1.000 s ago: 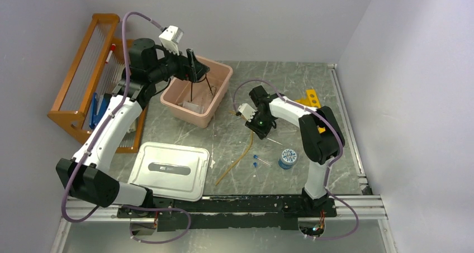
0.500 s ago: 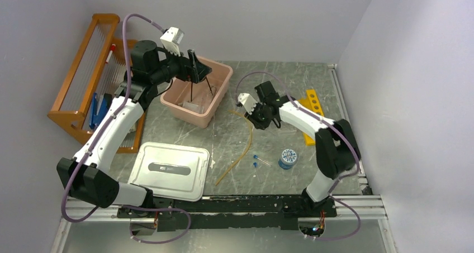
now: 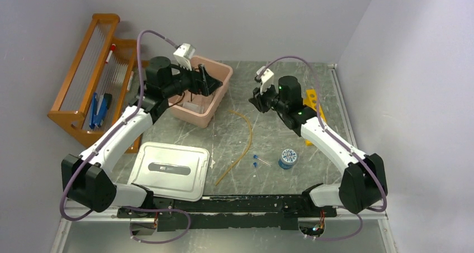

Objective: Organize the chemistry lab equipment

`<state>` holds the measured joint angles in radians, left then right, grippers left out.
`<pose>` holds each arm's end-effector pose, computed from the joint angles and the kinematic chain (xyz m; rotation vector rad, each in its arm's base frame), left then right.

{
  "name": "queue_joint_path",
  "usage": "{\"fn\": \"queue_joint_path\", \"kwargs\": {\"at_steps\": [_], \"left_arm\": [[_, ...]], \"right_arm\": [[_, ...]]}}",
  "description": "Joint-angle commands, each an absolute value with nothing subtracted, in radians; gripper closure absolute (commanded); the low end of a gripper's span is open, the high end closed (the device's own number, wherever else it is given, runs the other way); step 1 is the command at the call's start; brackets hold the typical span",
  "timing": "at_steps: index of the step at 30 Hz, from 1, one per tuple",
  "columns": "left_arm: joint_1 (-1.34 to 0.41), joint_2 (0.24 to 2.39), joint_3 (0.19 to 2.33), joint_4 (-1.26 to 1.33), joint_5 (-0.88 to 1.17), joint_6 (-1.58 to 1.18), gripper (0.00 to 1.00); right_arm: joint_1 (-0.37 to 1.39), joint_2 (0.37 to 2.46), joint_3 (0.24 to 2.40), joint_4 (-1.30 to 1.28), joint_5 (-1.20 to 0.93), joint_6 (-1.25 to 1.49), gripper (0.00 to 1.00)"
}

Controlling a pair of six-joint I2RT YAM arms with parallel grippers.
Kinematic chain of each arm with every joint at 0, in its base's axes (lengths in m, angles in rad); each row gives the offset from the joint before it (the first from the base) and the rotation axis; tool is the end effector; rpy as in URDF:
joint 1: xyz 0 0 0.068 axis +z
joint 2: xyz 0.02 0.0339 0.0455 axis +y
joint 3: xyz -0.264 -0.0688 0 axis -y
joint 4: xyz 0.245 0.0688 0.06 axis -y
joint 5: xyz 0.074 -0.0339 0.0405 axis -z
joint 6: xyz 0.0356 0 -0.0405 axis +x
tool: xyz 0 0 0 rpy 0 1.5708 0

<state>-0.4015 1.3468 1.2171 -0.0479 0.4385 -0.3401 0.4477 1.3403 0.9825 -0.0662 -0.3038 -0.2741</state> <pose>0.2855 -0.1376 0.3799 0.3890 1.7814 -0.9156 0.2736 0.1432 0.2965 -0.8859 1.7907 0.4145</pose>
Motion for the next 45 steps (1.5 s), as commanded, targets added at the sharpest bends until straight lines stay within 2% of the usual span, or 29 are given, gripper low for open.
{"fn": "queue_joint_path", "kwargs": {"at_steps": [1, 5, 11, 19, 23, 27, 31, 32, 33, 36, 38, 40, 45], "left_arm": [[-0.454, 1.319, 1.124, 0.167, 0.475, -0.408, 0.13], [-0.490, 1.328, 1.032, 0.314, 0.511, -0.445, 0.15], [-0.559, 1.387, 0.993, 0.392, 0.522, -0.465, 0.14], [-0.628, 1.477, 1.017, 0.511, 0.457, -0.565, 0.24], [-0.643, 1.511, 1.047, 0.494, 0.470, -0.545, 0.38], [-0.644, 1.504, 1.052, 0.456, 0.445, -0.462, 0.58], [-0.646, 1.509, 1.066, 0.439, 0.496, -0.371, 0.89], [-0.646, 1.512, 1.071, 0.430, 0.513, -0.337, 0.94], [-0.645, 1.516, 1.078, 0.415, 0.527, -0.311, 0.95], [-0.645, 1.512, 1.084, 0.361, 0.518, -0.209, 0.95], [-0.645, 1.505, 1.081, 0.338, 0.509, -0.146, 0.95], [-0.644, 1.504, 1.088, 0.304, 0.500, -0.073, 0.95], [-0.644, 1.515, 1.113, 0.223, 0.496, 0.098, 0.95]], "right_arm": [[0.436, 1.292, 0.983, 0.201, -0.324, 0.047, 0.92], [0.435, 1.279, 1.020, 0.276, -0.341, 0.210, 0.91], [0.436, 1.275, 1.087, 0.301, -0.363, 0.345, 0.91], [0.436, 1.269, 1.131, 0.260, -0.425, 0.428, 0.91], [0.436, 1.270, 1.134, 0.232, -0.436, 0.442, 0.90], [0.437, 1.266, 1.139, 0.193, -0.433, 0.436, 0.90], [0.436, 1.258, 1.145, 0.140, -0.427, 0.424, 0.89], [0.437, 1.256, 1.153, 0.116, -0.413, 0.426, 0.86], [0.435, 1.261, 1.175, 0.070, -0.386, 0.438, 0.78], [0.430, 1.299, 1.304, -0.180, -0.329, 0.437, 0.53], [0.421, 1.331, 1.392, -0.300, -0.314, 0.447, 0.43], [0.406, 1.361, 1.467, -0.402, -0.339, 0.451, 0.38], [0.382, 1.444, 1.630, -0.639, -0.395, 0.427, 0.34]]}}
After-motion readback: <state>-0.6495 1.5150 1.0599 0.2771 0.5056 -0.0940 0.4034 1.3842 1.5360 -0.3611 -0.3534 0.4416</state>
